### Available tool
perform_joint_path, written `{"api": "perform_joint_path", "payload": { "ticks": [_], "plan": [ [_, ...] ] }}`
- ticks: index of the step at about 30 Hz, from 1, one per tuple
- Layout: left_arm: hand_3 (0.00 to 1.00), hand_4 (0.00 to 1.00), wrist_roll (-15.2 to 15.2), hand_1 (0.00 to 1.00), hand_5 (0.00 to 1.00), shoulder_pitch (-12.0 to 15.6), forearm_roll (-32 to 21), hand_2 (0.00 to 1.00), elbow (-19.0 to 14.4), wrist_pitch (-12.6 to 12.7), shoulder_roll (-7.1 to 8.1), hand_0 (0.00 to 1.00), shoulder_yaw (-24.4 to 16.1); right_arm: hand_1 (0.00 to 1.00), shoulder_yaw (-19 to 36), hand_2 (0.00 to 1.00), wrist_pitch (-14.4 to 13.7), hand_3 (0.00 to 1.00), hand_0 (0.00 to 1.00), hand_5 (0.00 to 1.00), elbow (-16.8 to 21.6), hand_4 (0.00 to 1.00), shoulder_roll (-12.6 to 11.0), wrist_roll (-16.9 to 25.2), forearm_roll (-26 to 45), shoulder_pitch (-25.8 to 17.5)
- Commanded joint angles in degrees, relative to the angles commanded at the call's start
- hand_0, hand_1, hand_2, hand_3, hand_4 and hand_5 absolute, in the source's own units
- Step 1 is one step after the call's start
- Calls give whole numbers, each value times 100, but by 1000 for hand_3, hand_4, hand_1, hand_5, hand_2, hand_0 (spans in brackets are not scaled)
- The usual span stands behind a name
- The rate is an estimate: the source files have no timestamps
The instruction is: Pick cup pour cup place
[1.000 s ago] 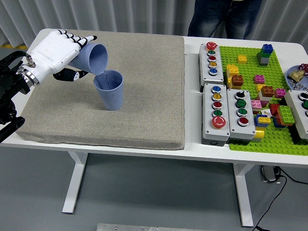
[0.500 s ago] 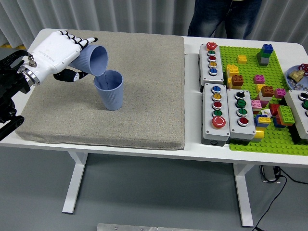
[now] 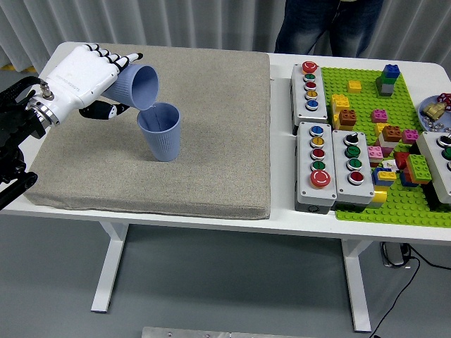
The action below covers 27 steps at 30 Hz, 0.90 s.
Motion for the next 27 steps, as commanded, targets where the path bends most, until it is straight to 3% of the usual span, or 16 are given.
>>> {"api": "perform_joint_path", "payload": {
  "ticks": [27],
  "plan": [
    [712, 589, 6, 561, 220, 2, 0, 712, 23, 49, -33, 632, -45, 716, 20, 752, -10, 627, 771, 261, 0, 209, -2, 0, -3, 11]
  ]
}}
